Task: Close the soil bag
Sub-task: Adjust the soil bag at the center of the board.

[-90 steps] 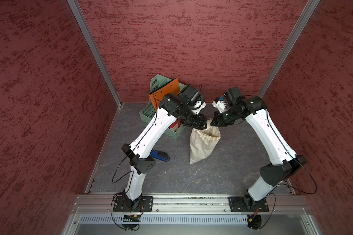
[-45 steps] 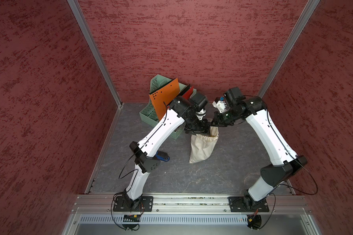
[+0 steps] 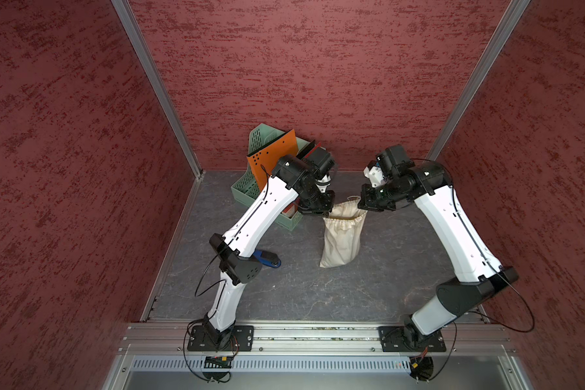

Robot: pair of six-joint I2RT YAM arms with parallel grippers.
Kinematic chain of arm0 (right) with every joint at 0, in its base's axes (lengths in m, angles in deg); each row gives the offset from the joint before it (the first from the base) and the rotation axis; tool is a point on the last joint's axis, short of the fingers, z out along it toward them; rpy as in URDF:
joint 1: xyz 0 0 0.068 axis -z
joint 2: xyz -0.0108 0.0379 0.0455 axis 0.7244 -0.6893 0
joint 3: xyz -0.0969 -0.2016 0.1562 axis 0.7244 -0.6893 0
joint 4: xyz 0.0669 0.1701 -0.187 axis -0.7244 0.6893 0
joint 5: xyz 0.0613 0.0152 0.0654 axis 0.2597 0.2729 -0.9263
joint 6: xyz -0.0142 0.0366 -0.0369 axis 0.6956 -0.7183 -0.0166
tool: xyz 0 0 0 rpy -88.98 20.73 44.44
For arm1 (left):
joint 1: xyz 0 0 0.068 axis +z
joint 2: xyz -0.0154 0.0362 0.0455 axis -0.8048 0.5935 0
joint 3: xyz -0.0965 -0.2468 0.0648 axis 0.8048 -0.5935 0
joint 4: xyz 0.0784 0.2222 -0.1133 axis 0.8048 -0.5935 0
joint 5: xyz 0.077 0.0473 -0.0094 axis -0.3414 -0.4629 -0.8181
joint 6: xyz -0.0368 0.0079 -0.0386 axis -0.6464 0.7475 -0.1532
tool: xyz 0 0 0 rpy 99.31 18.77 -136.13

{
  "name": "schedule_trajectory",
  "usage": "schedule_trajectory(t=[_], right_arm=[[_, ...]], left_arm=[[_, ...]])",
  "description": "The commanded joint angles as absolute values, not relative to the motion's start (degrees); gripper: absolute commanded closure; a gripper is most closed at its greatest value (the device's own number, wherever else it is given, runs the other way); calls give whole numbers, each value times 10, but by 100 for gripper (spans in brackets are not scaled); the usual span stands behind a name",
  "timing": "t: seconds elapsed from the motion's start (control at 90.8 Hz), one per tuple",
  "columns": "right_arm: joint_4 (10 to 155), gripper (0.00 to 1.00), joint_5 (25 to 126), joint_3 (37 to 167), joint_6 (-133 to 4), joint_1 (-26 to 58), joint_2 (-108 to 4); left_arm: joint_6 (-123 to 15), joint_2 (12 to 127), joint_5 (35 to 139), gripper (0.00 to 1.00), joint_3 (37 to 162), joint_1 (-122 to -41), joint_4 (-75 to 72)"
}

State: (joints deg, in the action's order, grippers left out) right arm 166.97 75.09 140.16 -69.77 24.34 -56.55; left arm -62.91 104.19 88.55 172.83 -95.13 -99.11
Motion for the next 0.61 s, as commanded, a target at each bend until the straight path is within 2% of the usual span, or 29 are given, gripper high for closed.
schedule_trajectory(t=[0.0, 0.209, 0.485, 0.595], right_arm=[[1694, 100, 792, 1433, -743, 244, -547], [1708, 100, 802, 1390, -761, 243, -513], [1599, 100, 680, 1254, -763, 243, -455], [1593, 76, 652, 1250, -732, 243, -467]], left_arm=[[-619, 984, 856, 98, 1710, -932, -1091], [-613, 969, 846, 98, 1686, -932, -1090], [-595, 975, 855, 98, 1652, -936, -1064], [-591, 977, 858, 98, 1649, -938, -1061]])
